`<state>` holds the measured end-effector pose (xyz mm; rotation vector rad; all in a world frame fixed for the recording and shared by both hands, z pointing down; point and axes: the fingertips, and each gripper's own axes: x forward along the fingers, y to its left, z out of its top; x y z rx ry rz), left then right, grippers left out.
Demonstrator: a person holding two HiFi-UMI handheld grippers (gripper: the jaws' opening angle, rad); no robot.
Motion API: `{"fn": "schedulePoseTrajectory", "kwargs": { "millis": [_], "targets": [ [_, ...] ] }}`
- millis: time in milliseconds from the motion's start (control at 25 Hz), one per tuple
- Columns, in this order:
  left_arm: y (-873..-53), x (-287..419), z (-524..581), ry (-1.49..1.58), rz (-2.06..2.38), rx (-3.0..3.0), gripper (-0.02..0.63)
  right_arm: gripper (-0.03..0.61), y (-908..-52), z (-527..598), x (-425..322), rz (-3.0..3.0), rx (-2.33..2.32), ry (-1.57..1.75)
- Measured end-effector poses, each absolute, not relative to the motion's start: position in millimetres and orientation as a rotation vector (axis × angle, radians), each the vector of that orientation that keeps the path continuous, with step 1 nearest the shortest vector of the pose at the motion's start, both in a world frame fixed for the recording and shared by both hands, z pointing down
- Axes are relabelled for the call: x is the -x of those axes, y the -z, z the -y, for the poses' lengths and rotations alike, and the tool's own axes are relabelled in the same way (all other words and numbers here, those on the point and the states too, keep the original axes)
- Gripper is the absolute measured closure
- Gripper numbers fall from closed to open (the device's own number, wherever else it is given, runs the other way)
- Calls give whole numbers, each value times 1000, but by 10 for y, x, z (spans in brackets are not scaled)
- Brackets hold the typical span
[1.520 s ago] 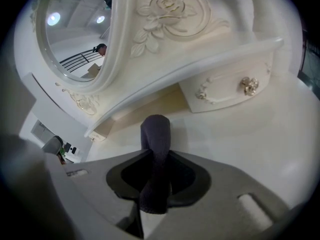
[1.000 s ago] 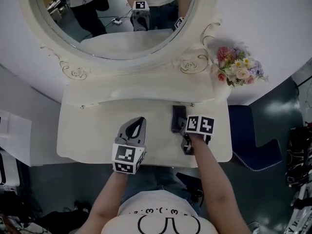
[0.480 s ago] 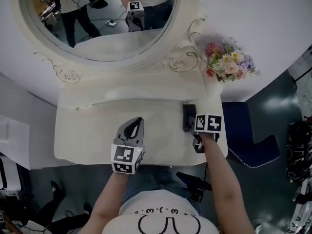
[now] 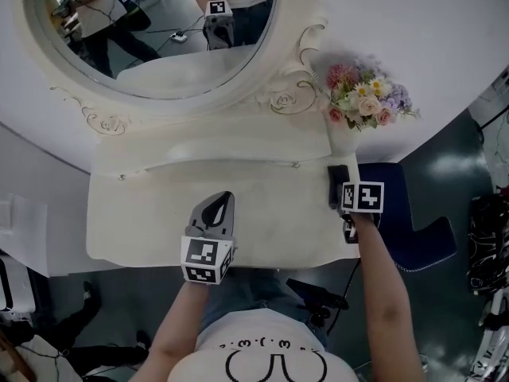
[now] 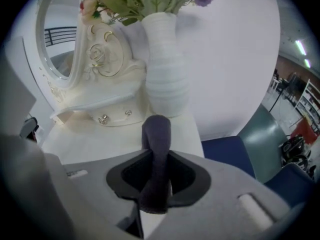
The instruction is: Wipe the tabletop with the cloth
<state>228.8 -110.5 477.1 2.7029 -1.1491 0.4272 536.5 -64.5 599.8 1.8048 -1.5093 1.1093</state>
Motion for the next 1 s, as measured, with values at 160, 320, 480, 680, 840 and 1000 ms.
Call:
{"fn": "schedulePoseTrajectory", "kwargs": {
  "millis": [160,320,480,680,840,1000],
  "targets": [
    [-4755,-2298,1113,-421,1143,-2707,617,492,-5957,483,-5706,1408,-1839,-1028],
    [-4766,-2322,1116,-421,1125,-2714,617,494,-5907,306,-6017,1289,-1831,-900],
    [-4774,-2355,1107,-417,1097,-2726,617,497,-5780,91,-6296,1151,-1833,-754],
    [-4777,-2415,1114,-406,1058,-2743,617,497,-5590,-85,-6312,1120,-1845,-597],
    [-4761,-2434,1097,-394,1018,-2765,617,497,-5546,-244,-6161,1126,-1831,-556],
    [-4741,-2328,1109,-382,1008,-2770,617,497,-5607,-379,-5948,1133,-1787,-529]
  ]
}}
